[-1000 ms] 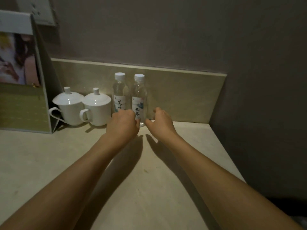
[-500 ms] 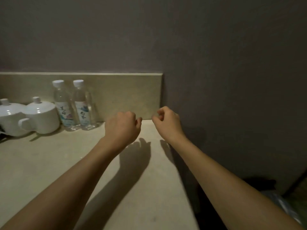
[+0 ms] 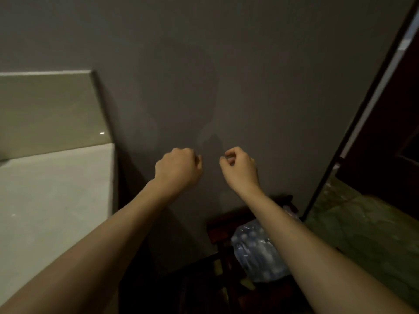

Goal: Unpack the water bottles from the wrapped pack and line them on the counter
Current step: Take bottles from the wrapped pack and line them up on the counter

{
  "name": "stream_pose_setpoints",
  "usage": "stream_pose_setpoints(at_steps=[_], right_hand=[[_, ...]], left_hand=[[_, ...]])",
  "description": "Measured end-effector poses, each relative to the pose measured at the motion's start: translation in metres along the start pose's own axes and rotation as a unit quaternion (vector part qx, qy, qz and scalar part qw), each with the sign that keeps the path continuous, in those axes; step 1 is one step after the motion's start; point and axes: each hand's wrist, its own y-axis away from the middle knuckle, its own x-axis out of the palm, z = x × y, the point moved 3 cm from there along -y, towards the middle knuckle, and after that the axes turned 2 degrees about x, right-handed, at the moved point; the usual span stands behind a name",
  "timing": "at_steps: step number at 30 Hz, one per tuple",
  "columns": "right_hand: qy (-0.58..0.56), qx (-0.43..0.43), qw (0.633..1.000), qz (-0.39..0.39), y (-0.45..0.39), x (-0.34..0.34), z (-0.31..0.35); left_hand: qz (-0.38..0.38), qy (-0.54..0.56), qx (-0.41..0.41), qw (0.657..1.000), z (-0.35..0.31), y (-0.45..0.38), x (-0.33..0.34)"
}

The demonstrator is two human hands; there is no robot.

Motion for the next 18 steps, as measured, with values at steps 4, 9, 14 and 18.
stream_pose_setpoints(at_steps=[4, 9, 14, 18], right_hand=[[0.012, 0.045, 0.999, -0.002, -0.006, -0.028, -0.046], [0.027, 0.101, 0.995, 0.002, -0.016, -0.047, -0.098], [0.029, 0.137, 0.99, 0.026, -0.019, -0.053, -0.147], [0.03, 0.173, 0.984, 0.034, -0.03, -0.05, -0.186]], left_hand=[[0.063, 0.012, 0.027, 0.998, -0.044, -0.013, 0.03], [0.14, -0.007, 0.06, 0.988, -0.093, -0.024, 0.075], [0.196, 0.01, 0.076, 0.978, -0.127, -0.028, 0.124], [0.252, 0.02, 0.072, 0.965, -0.14, -0.031, 0.166]])
